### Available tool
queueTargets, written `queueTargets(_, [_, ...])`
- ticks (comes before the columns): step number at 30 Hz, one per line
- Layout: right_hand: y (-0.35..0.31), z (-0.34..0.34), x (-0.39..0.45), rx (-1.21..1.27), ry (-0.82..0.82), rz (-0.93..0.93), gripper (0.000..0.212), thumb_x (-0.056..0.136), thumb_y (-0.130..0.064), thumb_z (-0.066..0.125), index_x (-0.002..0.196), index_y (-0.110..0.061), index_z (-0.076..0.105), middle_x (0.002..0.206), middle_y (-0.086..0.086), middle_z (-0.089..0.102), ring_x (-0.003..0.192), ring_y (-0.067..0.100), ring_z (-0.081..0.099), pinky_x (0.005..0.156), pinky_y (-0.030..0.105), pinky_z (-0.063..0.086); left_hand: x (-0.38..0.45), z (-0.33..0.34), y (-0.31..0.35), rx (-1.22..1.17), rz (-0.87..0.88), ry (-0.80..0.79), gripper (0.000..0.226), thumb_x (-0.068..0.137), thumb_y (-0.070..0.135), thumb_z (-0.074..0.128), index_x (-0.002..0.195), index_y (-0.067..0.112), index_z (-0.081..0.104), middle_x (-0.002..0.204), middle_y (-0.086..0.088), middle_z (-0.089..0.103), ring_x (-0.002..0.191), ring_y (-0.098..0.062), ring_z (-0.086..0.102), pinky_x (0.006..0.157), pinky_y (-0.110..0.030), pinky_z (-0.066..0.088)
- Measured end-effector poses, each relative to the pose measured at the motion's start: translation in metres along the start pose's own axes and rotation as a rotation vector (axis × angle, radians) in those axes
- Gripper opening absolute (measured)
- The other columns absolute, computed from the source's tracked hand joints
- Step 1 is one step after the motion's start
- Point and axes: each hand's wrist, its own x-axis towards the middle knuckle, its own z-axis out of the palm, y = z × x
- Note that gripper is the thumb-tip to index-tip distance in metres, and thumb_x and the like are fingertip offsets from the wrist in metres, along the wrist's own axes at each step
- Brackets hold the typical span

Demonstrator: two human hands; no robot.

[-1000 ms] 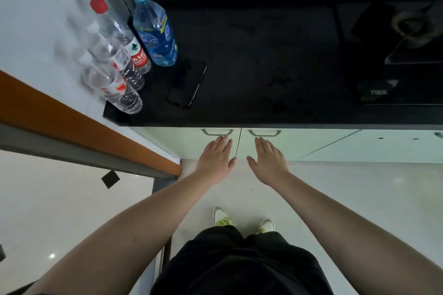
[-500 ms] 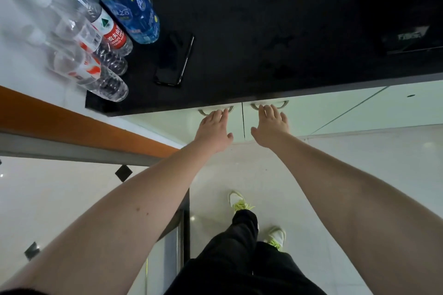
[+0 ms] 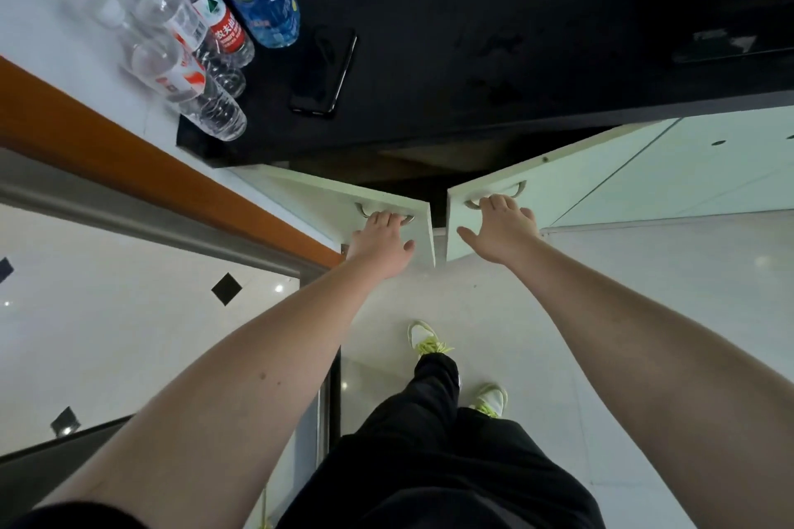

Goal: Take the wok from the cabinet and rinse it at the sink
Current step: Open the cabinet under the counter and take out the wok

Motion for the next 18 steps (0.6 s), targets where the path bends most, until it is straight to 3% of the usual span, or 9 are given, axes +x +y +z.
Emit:
queueTargets(4, [0.002,0.019,-0.034,0.042,0.116,0.105,0.077,0.093,-0.066,0.016,0.137,-0.010,0.046,0.140,0.008,0.047,0.131,0.025,0.040,0.105,0.043,0.036,-0.027,0.010,-0.006,-0.026,-0.014,0.006,0.050,0.096,0.048,0.031,0.136,0.019,0.041,0.140,-0.005,0.045,0.130,-0.027,0.040,0.098,-0.048,0.046])
queueTargets(7, [0.008,0.036,-0.060,0.083,0.137,0.199,0.087,0.090,-0.069,0.007,0.134,-0.009,0.052,0.139,0.008,0.048,0.134,0.024,0.037,0.110,0.047,0.031,-0.049,0.027,-0.012,-0.020,-0.045,0.002,0.048,0.096,0.044,0.030,0.137,0.021,0.038,0.139,-0.008,0.044,0.128,-0.029,0.039,0.095,-0.050,0.044])
queueTargets(10, [0.016,0.049,-0.077,0.155,0.118,0.282,0.096,0.088,-0.071,-0.001,0.140,-0.006,0.046,0.151,0.008,0.038,0.147,0.022,0.019,0.118,0.048,0.013,-0.066,0.027,-0.007,-0.259,-0.226,0.033,0.083,0.084,0.073,0.005,0.131,0.021,0.048,0.133,-0.005,0.049,0.126,-0.026,0.043,0.099,-0.053,0.042])
queueTargets(12, [0.020,0.053,-0.082,0.212,0.110,0.352,0.094,0.089,-0.068,0.002,0.139,-0.003,0.047,0.150,0.009,0.039,0.147,0.021,0.017,0.120,0.047,0.010,-0.070,0.022,-0.003,-0.385,-0.322,0.036,0.101,0.075,0.082,-0.004,0.122,0.017,0.057,0.130,-0.005,0.054,0.124,-0.026,0.048,0.101,-0.055,0.041])
queueTargets(14, [0.022,0.055,-0.085,0.279,0.098,0.399,0.084,0.091,-0.061,0.010,0.138,-0.002,0.048,0.146,0.008,0.043,0.144,0.021,0.022,0.119,0.046,0.012,-0.070,0.018,-0.003,-0.400,-0.365,0.047,0.102,0.073,0.085,-0.001,0.116,0.016,0.059,0.122,-0.007,0.060,0.113,-0.028,0.055,0.096,-0.054,0.045])
queueTargets(18, [0.029,0.055,-0.101,0.428,0.104,0.449,0.071,0.091,-0.051,0.023,0.138,-0.003,0.044,0.141,0.007,0.044,0.134,0.021,0.034,0.114,0.043,0.022,-0.073,0.019,-0.007,-0.397,-0.420,0.025,0.074,0.079,0.076,0.026,0.118,0.018,0.052,0.111,-0.005,0.059,0.099,-0.024,0.056,0.090,-0.046,0.050])
